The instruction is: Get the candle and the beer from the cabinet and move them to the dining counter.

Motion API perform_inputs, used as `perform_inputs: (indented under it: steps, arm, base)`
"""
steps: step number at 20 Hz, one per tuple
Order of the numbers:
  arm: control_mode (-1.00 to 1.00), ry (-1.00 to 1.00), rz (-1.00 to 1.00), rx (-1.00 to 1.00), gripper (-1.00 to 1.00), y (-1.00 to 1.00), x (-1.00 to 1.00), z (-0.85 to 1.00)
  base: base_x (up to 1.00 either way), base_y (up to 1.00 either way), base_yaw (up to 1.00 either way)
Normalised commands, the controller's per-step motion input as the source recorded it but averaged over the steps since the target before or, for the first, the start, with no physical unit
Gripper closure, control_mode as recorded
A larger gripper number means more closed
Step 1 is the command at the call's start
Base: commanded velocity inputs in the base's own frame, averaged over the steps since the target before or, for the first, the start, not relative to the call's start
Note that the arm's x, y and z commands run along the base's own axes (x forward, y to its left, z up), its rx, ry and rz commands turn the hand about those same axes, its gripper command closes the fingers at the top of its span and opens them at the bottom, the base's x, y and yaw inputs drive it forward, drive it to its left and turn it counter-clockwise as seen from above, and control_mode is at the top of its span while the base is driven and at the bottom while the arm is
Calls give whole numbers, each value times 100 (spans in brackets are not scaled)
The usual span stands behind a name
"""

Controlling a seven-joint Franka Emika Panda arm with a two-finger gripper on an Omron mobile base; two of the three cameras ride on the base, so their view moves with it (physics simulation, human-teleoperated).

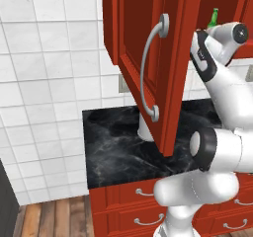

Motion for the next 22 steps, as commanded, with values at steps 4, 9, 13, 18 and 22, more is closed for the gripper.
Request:
perform_inputs:
  steps: [4,9,13,18,22]
  arm:
    - [-100,-4,10,0,100,-4,-97,8]
    - [-100,-2,8,0,100,0,-97,20]
    - [-100,-2,6,0,100,0,-95,27]
    - [-100,0,6,0,100,0,-91,19]
    - [-100,0,5,0,100,4,-85,2]
  base:
    - [0,0,0]
    - [0,0,0]
    - [0,0,0]
    - [0,0,0]
    - [0,0,0]
